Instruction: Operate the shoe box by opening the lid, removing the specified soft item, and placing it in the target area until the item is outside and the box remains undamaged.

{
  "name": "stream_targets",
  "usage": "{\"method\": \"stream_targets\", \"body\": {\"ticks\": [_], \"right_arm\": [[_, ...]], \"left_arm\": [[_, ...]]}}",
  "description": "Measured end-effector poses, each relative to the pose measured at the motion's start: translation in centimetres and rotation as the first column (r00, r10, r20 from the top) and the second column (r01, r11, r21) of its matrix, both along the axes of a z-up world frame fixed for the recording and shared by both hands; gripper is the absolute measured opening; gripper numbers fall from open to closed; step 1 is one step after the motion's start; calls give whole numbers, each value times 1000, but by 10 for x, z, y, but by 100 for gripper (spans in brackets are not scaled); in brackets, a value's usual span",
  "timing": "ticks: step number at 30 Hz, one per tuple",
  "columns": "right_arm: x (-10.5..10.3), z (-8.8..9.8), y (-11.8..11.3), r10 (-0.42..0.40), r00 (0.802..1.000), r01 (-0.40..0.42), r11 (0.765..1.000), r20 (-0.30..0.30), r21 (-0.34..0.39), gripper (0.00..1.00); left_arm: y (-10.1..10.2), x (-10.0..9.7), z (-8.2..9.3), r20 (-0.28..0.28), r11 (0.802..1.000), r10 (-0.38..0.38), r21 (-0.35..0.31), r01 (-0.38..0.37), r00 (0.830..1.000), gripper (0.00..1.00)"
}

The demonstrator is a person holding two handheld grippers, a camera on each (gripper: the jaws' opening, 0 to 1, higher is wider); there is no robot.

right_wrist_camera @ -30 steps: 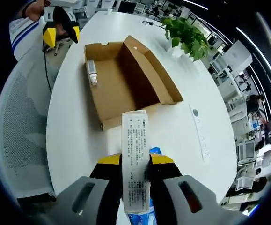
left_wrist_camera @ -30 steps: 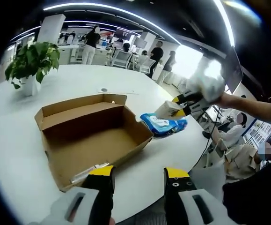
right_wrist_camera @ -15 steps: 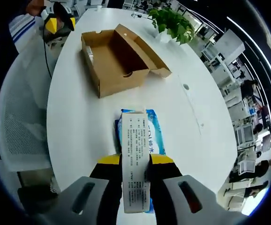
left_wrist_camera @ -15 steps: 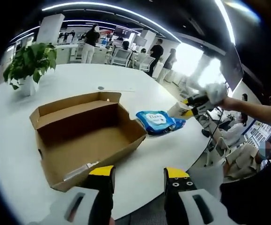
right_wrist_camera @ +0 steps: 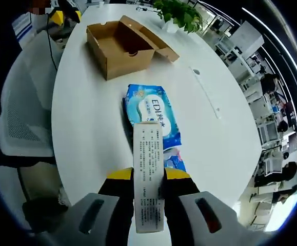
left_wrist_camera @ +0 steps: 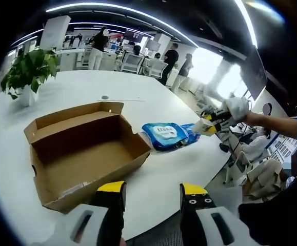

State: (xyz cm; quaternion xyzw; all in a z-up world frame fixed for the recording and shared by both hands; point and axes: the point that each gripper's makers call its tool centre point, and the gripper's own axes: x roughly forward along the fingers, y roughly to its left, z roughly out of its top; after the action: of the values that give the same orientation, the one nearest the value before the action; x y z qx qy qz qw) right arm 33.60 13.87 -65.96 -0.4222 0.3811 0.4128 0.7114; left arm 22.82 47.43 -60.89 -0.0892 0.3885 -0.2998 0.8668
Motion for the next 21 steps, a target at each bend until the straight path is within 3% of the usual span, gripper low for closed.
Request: {"method": "stream_targets", "body": {"ticks": [15,21], "right_arm": [[-1,-10,-47,-24,999,23,999,-21,-27,19],[11,-10,-55,-20,1000,20,999,-20,-33,19]], "left_arm": [[-7,8,1,-11,999,33,5,-33,999,42],[-11,5,-2,-18,999,44,7,-44,999,42]]}}
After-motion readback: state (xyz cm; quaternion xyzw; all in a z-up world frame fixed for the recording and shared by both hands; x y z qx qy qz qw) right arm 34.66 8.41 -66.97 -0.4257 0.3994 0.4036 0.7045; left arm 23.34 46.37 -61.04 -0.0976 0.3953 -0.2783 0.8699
